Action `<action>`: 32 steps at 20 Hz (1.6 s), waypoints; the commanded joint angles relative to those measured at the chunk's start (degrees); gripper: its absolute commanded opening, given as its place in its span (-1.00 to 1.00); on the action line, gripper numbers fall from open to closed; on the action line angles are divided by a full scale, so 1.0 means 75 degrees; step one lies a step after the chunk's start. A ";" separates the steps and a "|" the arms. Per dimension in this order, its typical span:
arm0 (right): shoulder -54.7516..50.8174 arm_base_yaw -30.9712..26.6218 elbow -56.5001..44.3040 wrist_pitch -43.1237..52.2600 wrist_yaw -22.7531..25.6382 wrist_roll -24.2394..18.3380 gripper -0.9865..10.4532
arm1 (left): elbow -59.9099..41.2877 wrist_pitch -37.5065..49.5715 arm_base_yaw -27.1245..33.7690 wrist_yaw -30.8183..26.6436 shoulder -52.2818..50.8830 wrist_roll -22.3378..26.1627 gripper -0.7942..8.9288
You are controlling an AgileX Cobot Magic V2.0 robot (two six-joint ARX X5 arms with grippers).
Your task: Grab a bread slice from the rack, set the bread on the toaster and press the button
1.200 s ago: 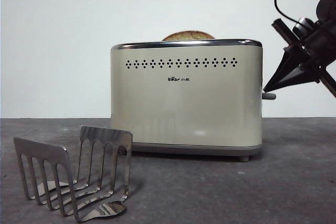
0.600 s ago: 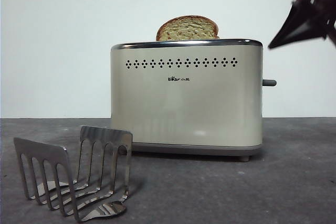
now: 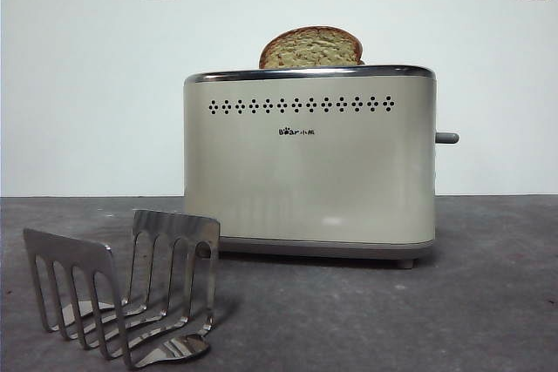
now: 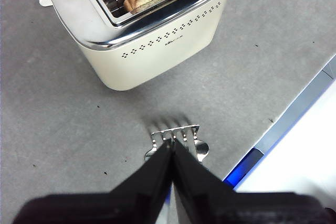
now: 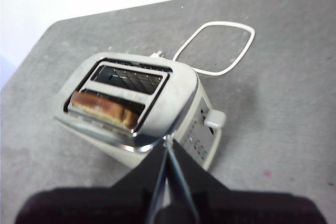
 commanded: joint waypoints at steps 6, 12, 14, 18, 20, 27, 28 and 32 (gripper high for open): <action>-0.0941 0.0015 0.0012 -0.1215 0.0717 -0.1265 -0.83 | -0.0067 0.0023 0.0012 0.0006 0.0029 0.0032 -0.84; -0.1000 0.0015 0.0012 -0.1982 0.0723 -0.1262 -0.83 | -0.0067 0.0023 0.0012 0.0006 0.0038 0.0035 -0.84; -0.0935 0.0015 0.0012 -0.2235 0.0723 -0.1262 -0.83 | -0.0067 0.0023 0.0012 0.0006 0.0038 0.0035 -0.84; -0.0554 0.0015 0.0012 -0.2643 0.0784 -0.1265 -0.83 | -0.0067 0.0023 0.0012 0.0006 0.0050 0.0032 -0.84; -0.0280 0.0015 0.0012 -0.2780 0.0781 -0.1265 -0.83 | -0.0067 0.0023 0.0012 0.0006 0.0050 0.0032 -0.84; 0.0866 0.0015 0.0012 -0.2771 0.0784 -0.1265 -0.83 | -0.0064 0.0023 0.0172 0.0009 -0.0006 0.0032 -0.84; 0.1029 0.0015 0.0012 -0.2769 0.0781 -0.1265 -0.83 | -0.0064 0.0023 0.0306 0.0009 -0.0079 0.0035 -0.84; 0.1577 0.0015 0.0012 -0.2754 0.0784 -0.1265 -0.83 | -0.0067 0.0032 0.1306 0.0268 -0.0965 0.0047 -0.84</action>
